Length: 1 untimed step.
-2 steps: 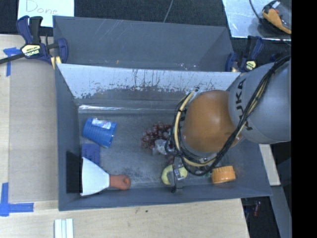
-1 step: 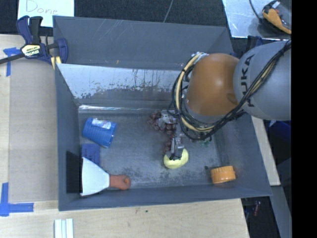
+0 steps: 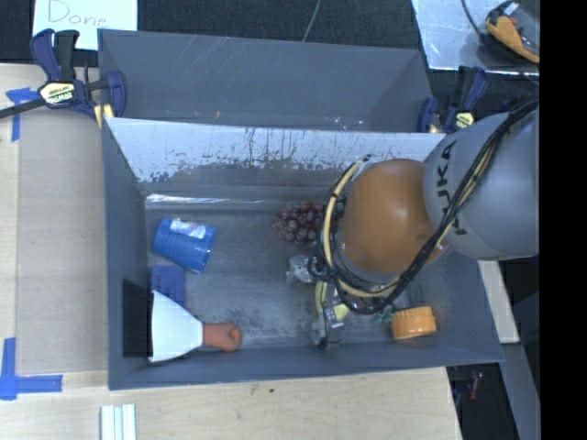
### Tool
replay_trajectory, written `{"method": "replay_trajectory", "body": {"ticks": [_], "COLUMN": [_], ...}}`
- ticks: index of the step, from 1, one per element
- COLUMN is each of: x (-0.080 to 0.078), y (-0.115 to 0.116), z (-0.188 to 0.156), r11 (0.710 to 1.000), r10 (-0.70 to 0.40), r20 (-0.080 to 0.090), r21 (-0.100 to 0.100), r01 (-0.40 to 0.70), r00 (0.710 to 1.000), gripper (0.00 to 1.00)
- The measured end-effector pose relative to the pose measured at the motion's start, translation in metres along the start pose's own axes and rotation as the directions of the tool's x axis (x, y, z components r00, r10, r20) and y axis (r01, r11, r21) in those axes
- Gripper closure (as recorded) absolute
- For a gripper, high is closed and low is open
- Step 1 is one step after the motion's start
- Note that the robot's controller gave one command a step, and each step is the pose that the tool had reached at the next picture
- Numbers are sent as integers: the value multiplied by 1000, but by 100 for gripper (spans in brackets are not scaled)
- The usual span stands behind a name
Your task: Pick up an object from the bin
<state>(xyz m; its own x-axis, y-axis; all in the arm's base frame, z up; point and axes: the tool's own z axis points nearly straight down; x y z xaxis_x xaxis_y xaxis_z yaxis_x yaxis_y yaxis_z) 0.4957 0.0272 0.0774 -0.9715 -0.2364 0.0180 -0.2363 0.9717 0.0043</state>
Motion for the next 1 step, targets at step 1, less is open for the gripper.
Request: {"method": "replay_trajectory", "body": {"ticks": [1], "x": [-34], "y": [-73], "z": [6], "r11": [982], "r10": [-188], "r20": [33], "r21": [12], "r01": [188], "r00": [982], "gripper": [0]}}
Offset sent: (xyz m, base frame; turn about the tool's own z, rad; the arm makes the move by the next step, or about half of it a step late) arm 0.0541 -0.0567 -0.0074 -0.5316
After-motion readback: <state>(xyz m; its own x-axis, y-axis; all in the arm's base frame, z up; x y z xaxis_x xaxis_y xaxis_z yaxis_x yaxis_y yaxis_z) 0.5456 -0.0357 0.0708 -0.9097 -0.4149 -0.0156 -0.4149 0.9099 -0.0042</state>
